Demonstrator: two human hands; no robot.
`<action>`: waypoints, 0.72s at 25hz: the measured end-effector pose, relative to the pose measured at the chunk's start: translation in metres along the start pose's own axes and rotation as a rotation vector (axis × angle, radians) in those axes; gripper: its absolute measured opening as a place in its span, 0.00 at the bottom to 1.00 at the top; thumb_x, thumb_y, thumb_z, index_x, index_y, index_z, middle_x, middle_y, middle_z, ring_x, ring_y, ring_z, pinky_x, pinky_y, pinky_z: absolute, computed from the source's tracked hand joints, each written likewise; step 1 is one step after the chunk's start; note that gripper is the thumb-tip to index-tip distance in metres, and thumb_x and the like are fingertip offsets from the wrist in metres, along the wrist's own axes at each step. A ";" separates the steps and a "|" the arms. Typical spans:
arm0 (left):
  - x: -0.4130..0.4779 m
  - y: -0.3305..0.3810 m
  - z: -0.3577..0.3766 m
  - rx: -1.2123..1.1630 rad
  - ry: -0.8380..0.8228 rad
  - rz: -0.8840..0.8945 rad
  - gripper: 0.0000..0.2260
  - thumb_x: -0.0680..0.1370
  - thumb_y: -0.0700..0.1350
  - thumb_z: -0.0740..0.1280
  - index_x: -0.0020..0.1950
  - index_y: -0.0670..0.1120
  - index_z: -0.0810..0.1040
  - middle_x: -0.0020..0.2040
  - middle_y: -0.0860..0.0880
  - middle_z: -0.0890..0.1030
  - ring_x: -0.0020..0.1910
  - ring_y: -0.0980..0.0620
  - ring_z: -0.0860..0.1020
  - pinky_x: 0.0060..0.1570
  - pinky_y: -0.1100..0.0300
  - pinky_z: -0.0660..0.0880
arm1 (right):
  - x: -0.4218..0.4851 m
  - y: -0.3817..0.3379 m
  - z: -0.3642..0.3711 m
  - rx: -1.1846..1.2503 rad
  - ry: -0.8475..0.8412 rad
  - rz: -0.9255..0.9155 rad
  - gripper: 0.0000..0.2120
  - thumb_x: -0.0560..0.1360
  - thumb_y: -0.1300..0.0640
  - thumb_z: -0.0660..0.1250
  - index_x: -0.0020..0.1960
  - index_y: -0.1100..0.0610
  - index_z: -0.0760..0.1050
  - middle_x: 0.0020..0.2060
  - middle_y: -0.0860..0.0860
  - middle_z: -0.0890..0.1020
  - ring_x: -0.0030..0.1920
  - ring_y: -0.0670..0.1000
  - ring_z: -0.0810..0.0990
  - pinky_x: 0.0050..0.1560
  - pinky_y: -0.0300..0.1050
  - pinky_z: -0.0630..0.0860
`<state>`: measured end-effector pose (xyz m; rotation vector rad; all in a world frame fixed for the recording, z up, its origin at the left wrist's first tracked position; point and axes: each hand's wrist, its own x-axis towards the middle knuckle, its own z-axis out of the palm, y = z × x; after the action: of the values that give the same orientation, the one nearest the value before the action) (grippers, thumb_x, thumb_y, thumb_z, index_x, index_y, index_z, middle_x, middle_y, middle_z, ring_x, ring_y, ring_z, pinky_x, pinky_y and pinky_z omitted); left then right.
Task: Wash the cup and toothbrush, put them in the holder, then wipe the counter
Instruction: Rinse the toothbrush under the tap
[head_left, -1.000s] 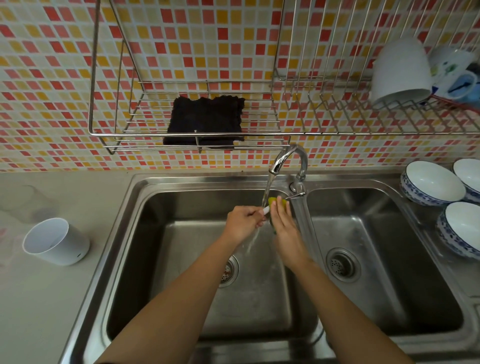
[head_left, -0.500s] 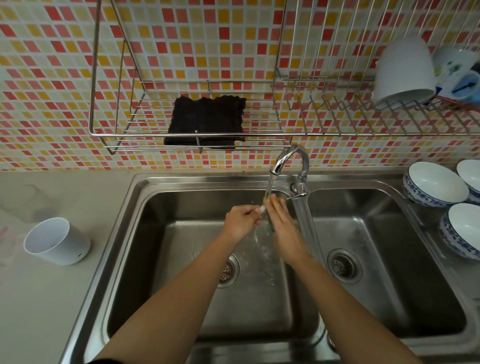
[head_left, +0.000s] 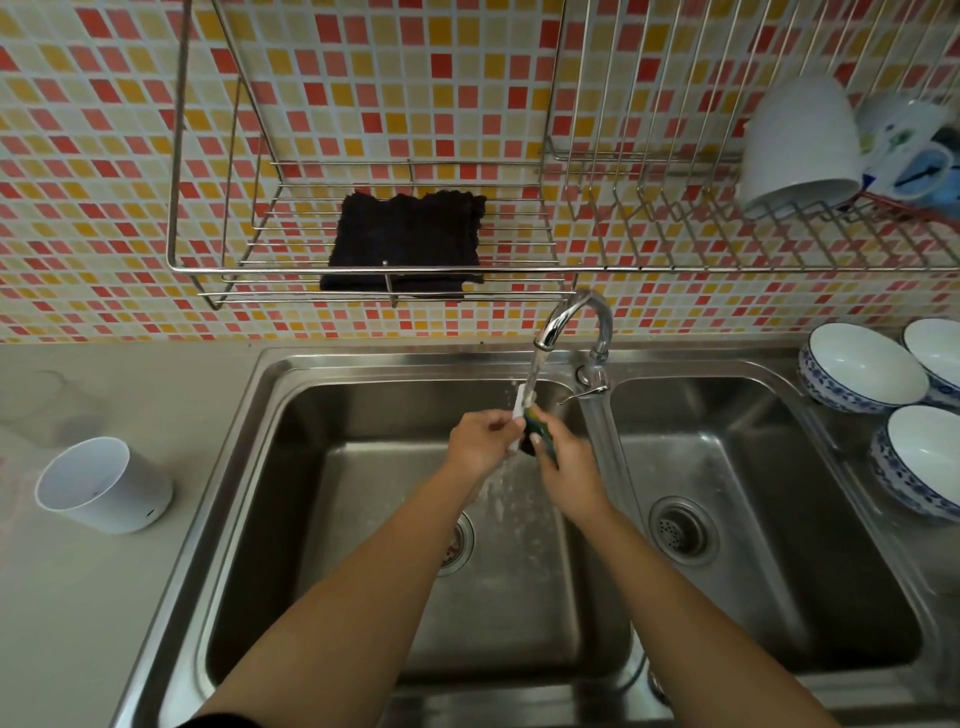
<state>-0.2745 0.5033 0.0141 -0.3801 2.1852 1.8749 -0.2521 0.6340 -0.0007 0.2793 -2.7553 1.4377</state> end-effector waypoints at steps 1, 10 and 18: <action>0.000 0.000 -0.001 0.059 0.022 0.008 0.08 0.77 0.44 0.67 0.51 0.43 0.83 0.42 0.45 0.82 0.40 0.51 0.78 0.49 0.55 0.78 | 0.003 0.003 -0.003 -0.019 0.004 -0.006 0.19 0.78 0.64 0.61 0.69 0.58 0.68 0.56 0.55 0.81 0.54 0.53 0.80 0.51 0.34 0.72; -0.002 0.000 0.003 0.112 0.071 -0.051 0.05 0.77 0.44 0.66 0.48 0.43 0.79 0.50 0.40 0.82 0.53 0.41 0.80 0.57 0.45 0.77 | 0.026 0.036 -0.022 -0.293 0.006 0.116 0.10 0.78 0.59 0.60 0.55 0.63 0.75 0.50 0.60 0.80 0.48 0.59 0.79 0.46 0.42 0.70; -0.007 0.007 -0.016 -0.077 -0.001 -0.108 0.07 0.78 0.39 0.60 0.43 0.48 0.74 0.46 0.44 0.81 0.52 0.41 0.81 0.56 0.46 0.78 | 0.086 0.069 -0.029 -0.672 -0.375 0.124 0.33 0.73 0.71 0.57 0.75 0.55 0.54 0.75 0.52 0.57 0.68 0.60 0.67 0.64 0.54 0.70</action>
<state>-0.2703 0.4889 0.0259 -0.5008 2.0521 1.9042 -0.3500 0.6838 -0.0309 0.3832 -3.3951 0.4224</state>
